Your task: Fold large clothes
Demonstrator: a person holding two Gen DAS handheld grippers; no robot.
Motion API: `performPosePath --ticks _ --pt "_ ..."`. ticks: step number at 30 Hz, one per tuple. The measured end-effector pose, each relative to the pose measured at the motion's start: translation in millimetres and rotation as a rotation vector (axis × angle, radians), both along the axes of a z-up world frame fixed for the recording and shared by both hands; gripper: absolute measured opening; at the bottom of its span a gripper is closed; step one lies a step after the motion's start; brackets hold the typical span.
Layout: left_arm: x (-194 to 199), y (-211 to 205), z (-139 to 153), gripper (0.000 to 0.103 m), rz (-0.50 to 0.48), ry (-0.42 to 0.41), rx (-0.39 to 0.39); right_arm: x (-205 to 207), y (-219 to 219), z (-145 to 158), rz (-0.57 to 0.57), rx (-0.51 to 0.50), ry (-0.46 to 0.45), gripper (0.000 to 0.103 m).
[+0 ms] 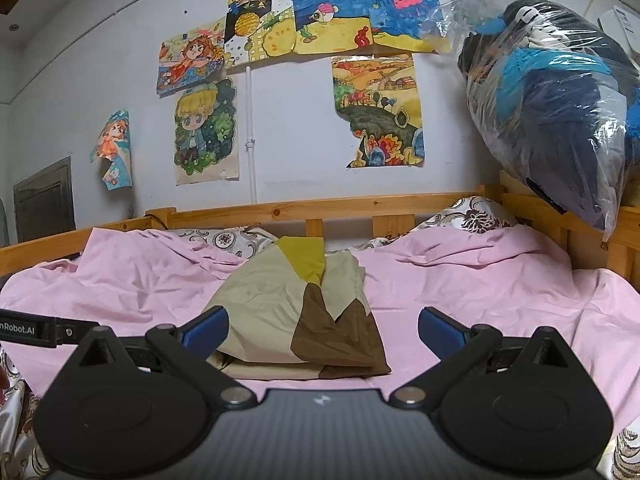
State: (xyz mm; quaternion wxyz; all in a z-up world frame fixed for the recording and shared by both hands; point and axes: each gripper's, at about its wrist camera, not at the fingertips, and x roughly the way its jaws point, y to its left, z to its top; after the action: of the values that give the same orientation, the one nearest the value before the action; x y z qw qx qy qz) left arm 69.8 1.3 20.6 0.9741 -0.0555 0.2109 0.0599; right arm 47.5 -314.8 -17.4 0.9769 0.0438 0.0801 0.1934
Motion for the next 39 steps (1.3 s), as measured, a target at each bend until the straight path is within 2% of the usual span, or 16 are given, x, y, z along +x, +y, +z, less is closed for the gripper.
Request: performPosePath --ticks 39 --pt "-0.6 -1.6 -0.6 0.102 0.001 0.0 -0.002 1.4 -3.2 0.8 -0.002 0.006 0.0 0.103"
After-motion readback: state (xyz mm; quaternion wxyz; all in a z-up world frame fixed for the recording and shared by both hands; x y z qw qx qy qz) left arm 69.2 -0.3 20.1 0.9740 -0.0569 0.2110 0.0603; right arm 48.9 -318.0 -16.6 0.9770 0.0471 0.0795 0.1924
